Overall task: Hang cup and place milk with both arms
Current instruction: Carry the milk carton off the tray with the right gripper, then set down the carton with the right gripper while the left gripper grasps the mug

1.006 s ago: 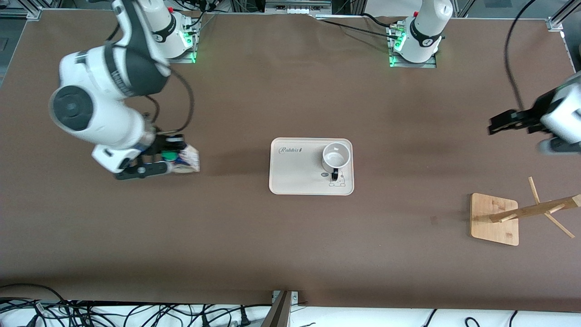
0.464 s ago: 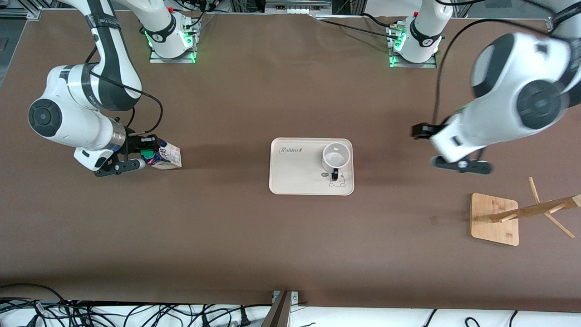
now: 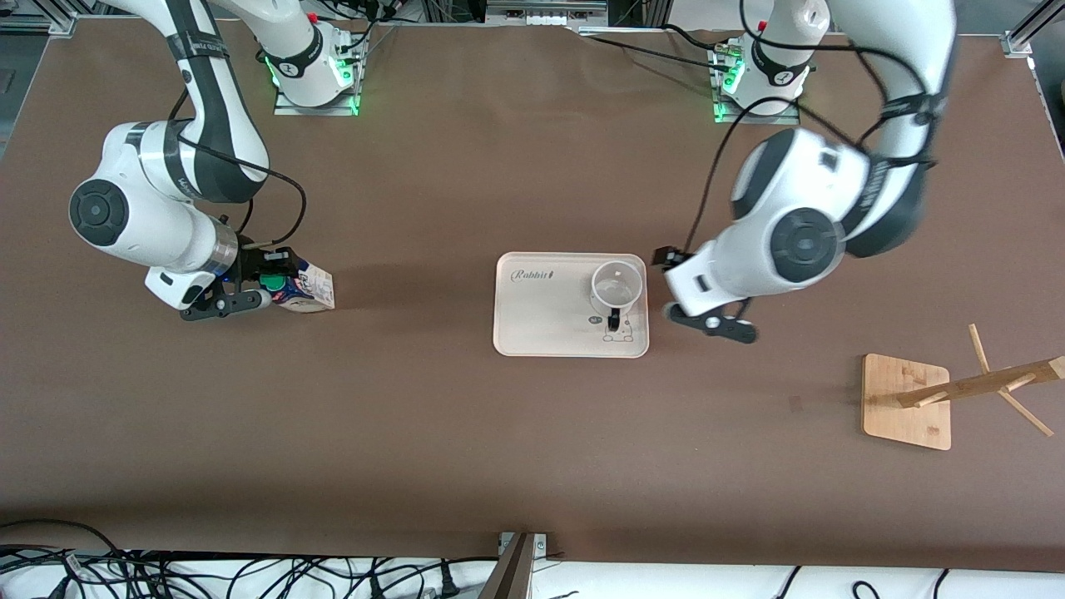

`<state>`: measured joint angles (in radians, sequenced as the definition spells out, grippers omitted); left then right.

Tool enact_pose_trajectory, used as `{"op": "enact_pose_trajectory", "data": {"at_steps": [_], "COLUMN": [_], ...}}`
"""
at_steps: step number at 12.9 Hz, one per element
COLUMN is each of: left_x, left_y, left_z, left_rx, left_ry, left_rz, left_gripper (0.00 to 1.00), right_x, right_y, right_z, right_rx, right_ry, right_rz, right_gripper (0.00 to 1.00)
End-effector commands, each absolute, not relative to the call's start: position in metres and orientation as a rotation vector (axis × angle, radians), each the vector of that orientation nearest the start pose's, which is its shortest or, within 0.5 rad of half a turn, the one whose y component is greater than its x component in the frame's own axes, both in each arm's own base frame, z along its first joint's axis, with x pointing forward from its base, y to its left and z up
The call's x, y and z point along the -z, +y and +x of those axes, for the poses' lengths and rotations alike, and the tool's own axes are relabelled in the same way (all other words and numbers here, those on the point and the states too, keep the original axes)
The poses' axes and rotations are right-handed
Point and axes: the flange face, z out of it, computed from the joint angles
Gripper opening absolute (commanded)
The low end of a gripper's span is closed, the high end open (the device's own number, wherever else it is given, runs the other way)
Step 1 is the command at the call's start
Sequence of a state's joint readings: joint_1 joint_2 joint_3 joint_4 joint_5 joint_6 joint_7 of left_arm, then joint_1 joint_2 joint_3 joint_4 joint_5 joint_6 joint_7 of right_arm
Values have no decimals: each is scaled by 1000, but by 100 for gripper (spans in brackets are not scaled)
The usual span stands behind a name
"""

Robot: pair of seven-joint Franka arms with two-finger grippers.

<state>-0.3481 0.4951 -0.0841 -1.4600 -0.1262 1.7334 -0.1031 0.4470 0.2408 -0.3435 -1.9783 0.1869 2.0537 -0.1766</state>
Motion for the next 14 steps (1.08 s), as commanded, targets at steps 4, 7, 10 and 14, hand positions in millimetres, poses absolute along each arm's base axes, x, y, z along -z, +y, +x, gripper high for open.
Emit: {"op": "enact_pose_trajectory", "data": {"at_steps": [4, 7, 10, 14], "left_x": [-314, -283, -272, -260], "left_y": [-369, -392, -413, -411], "left_z": [574, 540, 516, 515], "left_rx": [-262, -251, -254, -212], "left_ry": [642, 694, 684, 704], "left_rz": [-3188, -3125, -3070, -3051], "left_gripper": [100, 100, 100, 100], "right_x": [-398, -458, -527, -581], "right_y": [72, 70, 62, 52], "right_z": [584, 598, 595, 569], "right_rx": [-126, -129, -93, -33], "right_ry": [-239, -259, -311, -291], "right_rz": [-3008, -3033, -3111, -3126], "right_gripper": [100, 100, 100, 100]}}
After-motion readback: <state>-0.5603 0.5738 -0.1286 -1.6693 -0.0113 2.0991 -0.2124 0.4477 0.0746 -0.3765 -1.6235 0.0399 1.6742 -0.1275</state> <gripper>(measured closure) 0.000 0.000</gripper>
